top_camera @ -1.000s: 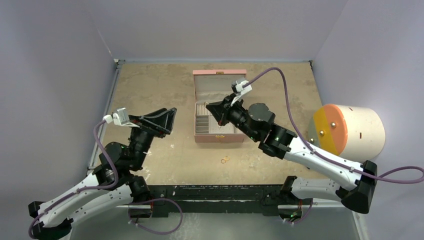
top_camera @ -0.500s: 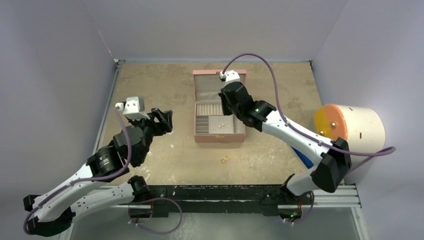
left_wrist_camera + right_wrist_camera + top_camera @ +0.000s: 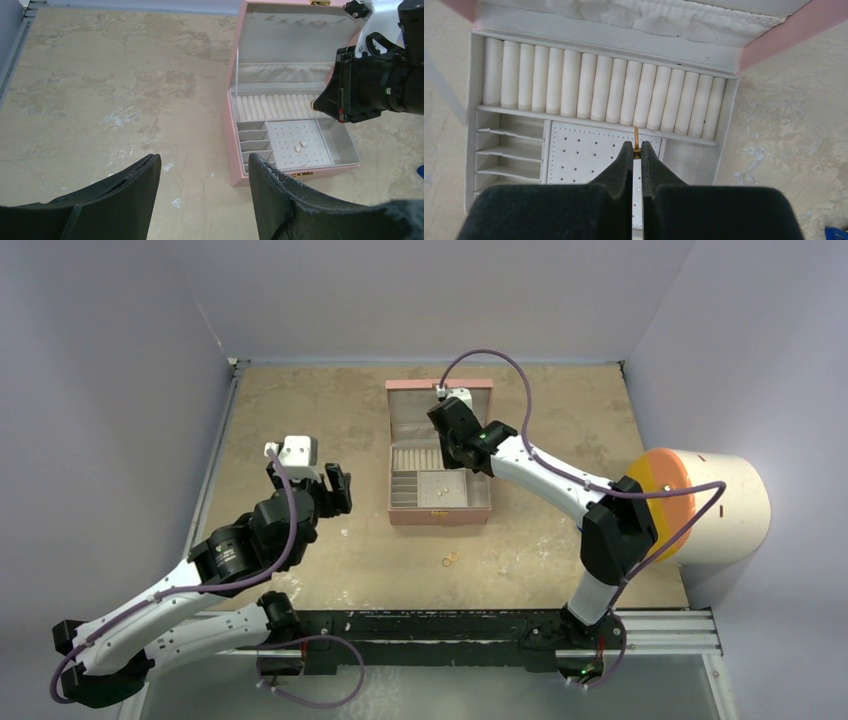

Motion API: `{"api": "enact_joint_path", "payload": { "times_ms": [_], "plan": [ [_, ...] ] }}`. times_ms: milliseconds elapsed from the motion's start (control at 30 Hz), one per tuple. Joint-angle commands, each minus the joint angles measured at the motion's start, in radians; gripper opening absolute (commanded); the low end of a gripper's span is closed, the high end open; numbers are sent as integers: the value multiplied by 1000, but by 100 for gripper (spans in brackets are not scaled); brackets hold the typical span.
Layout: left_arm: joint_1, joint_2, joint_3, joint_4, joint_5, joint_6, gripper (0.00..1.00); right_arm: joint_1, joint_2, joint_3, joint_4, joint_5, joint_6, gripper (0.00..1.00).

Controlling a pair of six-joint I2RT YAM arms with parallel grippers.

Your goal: Organize the mixed jewelry

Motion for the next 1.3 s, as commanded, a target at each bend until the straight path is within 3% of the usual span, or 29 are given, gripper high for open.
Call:
{"api": "enact_joint_path", "payload": {
  "times_ms": [0,1267],
  "plan": [
    [-3,-27,-12,5,7,23,64,-21,20,46,3,1,72,0],
    [6,4,-21,2,37,42,63,-80,258,-5,142,-44,177,0]
  ]
}}
